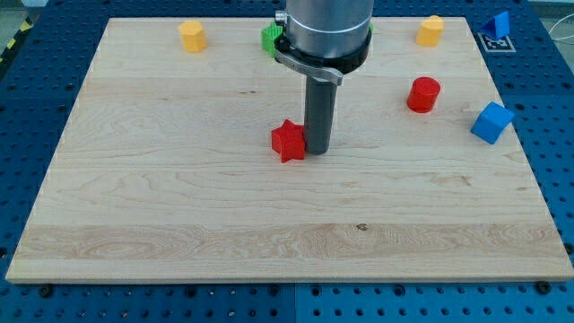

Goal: Slide the red circle towards the center

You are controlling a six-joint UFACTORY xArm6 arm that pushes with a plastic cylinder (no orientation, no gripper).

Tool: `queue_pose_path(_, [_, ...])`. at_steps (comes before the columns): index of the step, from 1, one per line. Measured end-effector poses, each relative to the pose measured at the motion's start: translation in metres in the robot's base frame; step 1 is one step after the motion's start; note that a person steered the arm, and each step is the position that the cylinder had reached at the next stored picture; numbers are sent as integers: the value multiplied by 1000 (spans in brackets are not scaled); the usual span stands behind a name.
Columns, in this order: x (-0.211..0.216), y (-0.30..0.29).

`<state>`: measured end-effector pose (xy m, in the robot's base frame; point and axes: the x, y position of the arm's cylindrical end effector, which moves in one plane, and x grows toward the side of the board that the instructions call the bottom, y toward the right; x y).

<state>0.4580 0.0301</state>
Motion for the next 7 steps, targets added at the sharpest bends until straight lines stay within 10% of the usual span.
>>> queue_pose_path(4, [-66, -22])
queue_pose_path(7, [-134, 130])
